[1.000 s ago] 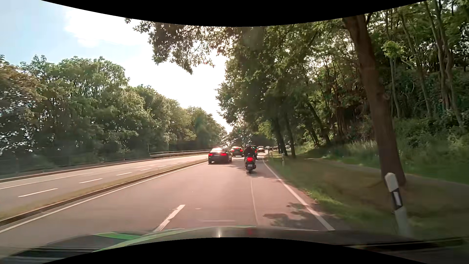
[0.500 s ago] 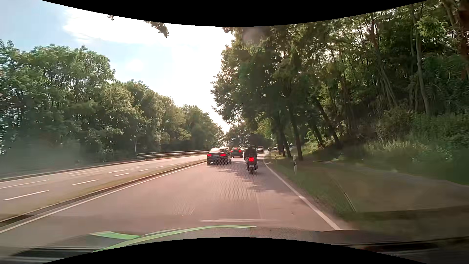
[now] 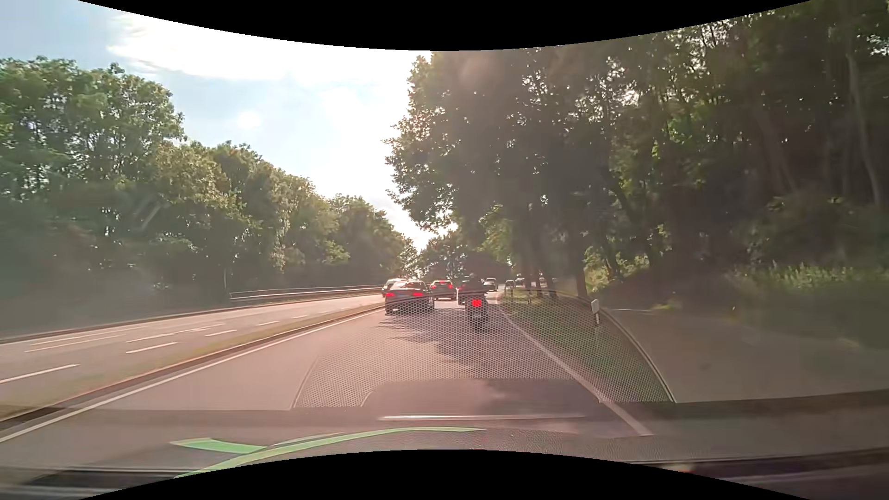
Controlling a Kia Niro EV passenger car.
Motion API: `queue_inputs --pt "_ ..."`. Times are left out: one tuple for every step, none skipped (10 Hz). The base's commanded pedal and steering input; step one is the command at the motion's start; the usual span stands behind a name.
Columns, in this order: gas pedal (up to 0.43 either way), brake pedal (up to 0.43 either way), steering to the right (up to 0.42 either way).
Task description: Follow the waypoints while adhering to traffic rules and regulations
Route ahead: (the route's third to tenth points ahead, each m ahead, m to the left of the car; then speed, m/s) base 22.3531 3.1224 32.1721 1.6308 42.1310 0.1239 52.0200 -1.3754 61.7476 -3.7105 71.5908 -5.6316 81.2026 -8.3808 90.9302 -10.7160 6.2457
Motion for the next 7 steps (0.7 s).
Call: queue_inputs --pt "0.0 0.11 0.023" --pt "0.0 0.128 0.023" --pt "0.0 0.146 0.022" --pt "0.0 0.146 0.022" --pt "0.0 0.152 0.022" --pt "0.0 0.165 0.022" --pt "0.0 0.183 0.022"
